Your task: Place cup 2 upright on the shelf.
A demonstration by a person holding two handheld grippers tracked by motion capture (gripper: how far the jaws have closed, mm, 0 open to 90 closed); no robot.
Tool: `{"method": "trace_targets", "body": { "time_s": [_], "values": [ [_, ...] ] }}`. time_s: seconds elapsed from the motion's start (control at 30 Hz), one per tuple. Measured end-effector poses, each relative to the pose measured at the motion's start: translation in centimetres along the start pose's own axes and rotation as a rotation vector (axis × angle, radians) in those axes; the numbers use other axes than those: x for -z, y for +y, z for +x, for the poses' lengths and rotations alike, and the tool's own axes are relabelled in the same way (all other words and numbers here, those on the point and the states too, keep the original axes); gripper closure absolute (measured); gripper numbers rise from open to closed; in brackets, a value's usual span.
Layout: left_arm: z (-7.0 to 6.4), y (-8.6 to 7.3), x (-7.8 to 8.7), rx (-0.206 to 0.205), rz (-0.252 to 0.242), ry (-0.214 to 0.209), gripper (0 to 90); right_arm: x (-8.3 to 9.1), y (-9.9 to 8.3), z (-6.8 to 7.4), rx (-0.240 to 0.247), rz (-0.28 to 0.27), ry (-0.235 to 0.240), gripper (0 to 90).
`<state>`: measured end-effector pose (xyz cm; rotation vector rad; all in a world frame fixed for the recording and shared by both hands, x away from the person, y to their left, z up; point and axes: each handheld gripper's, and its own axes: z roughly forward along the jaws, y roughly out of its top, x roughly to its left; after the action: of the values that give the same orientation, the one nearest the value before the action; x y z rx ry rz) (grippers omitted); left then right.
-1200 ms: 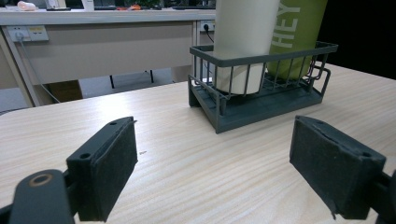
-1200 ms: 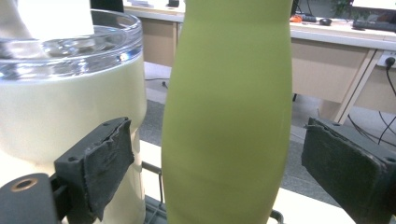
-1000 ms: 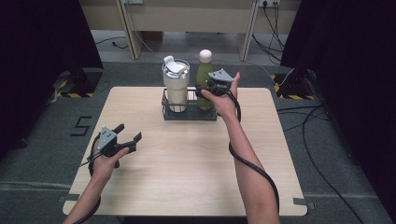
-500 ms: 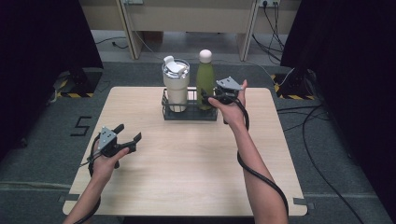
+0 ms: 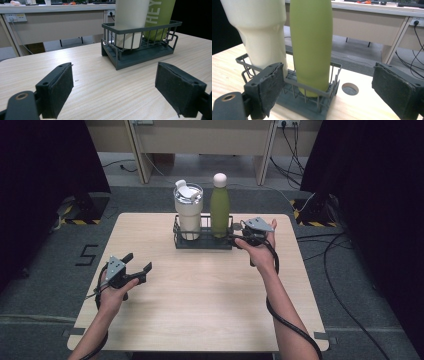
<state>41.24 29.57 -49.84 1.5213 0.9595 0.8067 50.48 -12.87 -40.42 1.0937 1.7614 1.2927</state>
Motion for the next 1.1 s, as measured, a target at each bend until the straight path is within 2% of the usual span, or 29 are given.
{"method": "trace_targets", "body": {
  "time_s": [0.43,0.77,1.1],
  "values": [
    [0.0,0.0,0.1,-0.001,-0.004,0.006,14.3,2.8,-2.6,-1.1,-0.006,0.012,-0.023,12.0],
    [-0.1,0.0,0.1,-0.005,0.0,0.004,14.4,5.0,-5.0,-2.4,-0.03,0.025,-0.057,13.3],
    [-0.1,0.0,0.1,-0.005,0.0,0.005,14.3,7.0,-7.1,-3.1,-0.03,0.032,-0.085,13.9]
  ]
}}
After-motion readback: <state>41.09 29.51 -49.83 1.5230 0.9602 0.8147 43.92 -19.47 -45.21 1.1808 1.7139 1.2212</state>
